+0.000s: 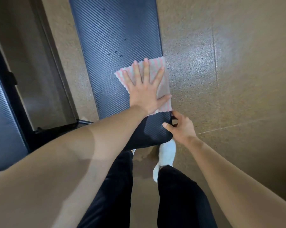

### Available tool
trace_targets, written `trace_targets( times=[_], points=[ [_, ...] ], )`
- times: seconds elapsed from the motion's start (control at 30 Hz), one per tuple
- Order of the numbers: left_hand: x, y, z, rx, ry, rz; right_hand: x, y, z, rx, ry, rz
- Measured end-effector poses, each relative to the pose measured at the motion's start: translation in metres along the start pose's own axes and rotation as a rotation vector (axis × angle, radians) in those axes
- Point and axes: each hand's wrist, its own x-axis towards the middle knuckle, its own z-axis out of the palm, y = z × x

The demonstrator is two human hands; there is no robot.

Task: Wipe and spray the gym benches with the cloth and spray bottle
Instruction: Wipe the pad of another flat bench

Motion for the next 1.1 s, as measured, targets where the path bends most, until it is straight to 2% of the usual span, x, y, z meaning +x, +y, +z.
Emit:
trace_targets(
  times=[0.17, 0.4, 0.47, 0.57, 0.63, 0.73, 0.87, 0.93, 1.03, 1.1],
  points=[
    [0.008, -0.032, -0.006, -0.046, 0.022, 0.0, 0.014, -0.011, -0.02, -0.043, -0.134, 0.004],
    [0.03, -0.112, -0.028, -0.11, 0.098, -0.379, 0.031, -0.009, -0.034, -0.107, -0.274, 0.009],
    [0.037, -0.109, -0.031, -0.121, 0.111, -0.458, 0.034, -0.009, -0.038, -0.151, -0.287, -0.036],
    [0.041, -0.089, -0.03, -0.134, 0.134, -0.523, 0.042, -0.027, -0.052, -0.009, -0.238, -0.095],
    [0.041, -0.074, -0.026, -0.158, 0.136, -0.541, 0.06, -0.044, -0.068, 0.013, -0.151, -0.2],
    [0.041, -0.046, -0.021, -0.168, 0.095, -0.523, 0.101, -0.072, -0.091, -0.075, -0.076, -0.372],
    [0.038, -0.008, -0.014, -0.137, 0.054, -0.353, 0.155, -0.109, -0.119, -0.055, -0.029, -0.528],
    [0.035, 0.002, -0.014, -0.103, 0.023, -0.325, 0.176, -0.127, -0.13, -0.047, -0.041, -0.569],
    [0.035, -0.001, -0.013, -0.114, 0.029, -0.369, 0.204, -0.151, -0.141, -0.213, -0.103, -0.642],
    [0.036, -0.011, -0.015, -0.161, 0.052, -0.475, 0.218, -0.163, -0.145, -0.383, -0.116, -0.7]
  ],
)
